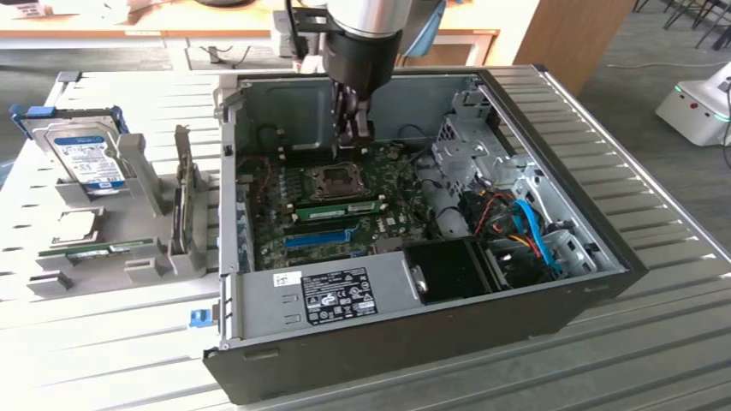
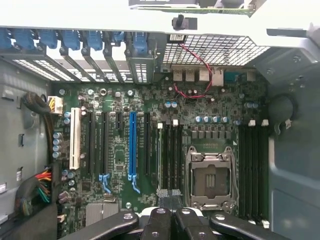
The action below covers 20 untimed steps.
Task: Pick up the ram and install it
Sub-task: 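Press down the ram until it locks into place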
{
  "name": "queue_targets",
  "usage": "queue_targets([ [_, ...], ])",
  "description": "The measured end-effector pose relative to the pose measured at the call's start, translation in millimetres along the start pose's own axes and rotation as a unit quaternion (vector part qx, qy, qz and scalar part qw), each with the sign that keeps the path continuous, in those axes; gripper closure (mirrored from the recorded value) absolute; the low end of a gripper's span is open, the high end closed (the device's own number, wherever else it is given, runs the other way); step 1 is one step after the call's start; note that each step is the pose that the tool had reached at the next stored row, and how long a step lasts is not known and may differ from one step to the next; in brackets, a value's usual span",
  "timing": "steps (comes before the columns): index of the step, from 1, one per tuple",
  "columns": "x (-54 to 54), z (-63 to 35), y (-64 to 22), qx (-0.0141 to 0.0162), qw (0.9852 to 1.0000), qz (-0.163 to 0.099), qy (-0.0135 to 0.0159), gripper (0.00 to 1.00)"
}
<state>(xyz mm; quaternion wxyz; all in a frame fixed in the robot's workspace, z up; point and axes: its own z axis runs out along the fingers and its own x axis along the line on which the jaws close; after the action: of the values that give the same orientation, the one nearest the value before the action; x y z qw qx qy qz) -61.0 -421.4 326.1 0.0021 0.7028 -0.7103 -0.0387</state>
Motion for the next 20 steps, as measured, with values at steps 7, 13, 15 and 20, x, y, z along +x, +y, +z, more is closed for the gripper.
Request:
queue_targets([
  [7,-0.5,-9.7,-1.0,0.0,1.0,0.0,0.0,0.89],
  [13,-0.6,-10.3,-1.1,0.0001,1.0,0.0,0.0,0.89],
  [15,-0.5,-10.4,-1.6,0.0004,1.0,0.0,0.0,0.89],
  [20,-0.6,-10.4,-3.7,0.0018,1.0,0.0,0.0,0.89],
])
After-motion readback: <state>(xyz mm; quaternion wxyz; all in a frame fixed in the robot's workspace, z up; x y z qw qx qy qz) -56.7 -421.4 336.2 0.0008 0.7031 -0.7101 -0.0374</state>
